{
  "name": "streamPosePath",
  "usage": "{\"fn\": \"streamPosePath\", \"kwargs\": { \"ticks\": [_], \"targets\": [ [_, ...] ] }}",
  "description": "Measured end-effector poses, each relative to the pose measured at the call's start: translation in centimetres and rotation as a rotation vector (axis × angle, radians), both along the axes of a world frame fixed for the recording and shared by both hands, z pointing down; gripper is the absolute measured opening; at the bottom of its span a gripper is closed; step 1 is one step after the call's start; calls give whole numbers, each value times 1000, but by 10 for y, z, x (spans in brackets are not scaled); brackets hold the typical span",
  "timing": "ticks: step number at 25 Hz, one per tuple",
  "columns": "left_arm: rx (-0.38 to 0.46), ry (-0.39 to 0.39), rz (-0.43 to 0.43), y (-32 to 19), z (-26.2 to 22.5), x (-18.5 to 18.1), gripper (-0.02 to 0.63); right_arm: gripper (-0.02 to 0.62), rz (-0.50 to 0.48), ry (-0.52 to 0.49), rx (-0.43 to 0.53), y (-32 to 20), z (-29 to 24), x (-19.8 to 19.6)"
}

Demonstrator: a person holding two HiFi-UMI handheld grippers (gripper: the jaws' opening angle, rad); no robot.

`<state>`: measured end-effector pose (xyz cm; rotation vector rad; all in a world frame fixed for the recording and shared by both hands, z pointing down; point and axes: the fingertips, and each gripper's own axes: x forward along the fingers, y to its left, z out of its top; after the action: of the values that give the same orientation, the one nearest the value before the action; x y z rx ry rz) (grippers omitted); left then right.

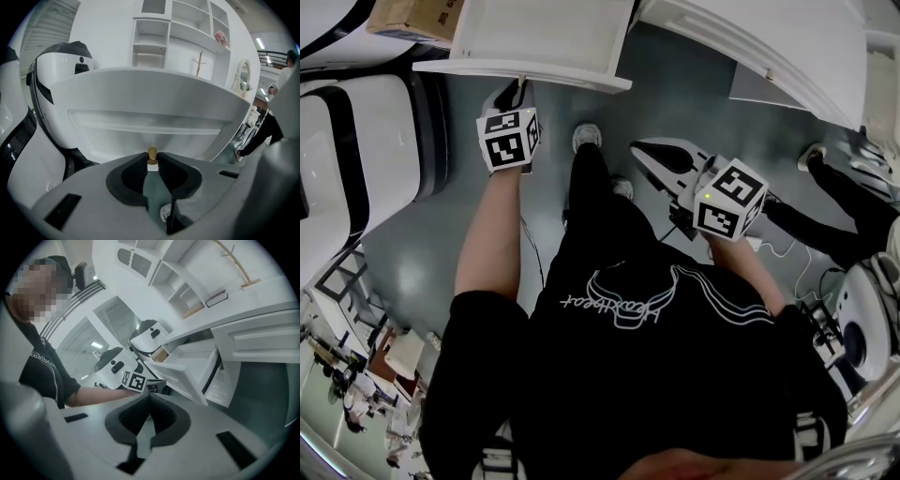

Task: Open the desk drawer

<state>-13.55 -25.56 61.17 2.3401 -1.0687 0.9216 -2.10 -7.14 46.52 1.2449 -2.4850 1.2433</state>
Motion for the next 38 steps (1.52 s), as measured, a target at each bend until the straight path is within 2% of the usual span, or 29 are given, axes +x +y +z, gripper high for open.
{"fn": "streamPosePath", "kwargs": {
  "ticks": [22,32,38],
  "targets": [
    [12,1,-33,26,2,-24,74,6,-51,24,5,21,-2,-10],
    [-8,2,-74,27,4,-21,75,6,-70,33,27,27,-10,-15],
    [-6,7,-72,33,-7,-24,112,6,-68,25,64,30,-31,-17]
  ]
}}
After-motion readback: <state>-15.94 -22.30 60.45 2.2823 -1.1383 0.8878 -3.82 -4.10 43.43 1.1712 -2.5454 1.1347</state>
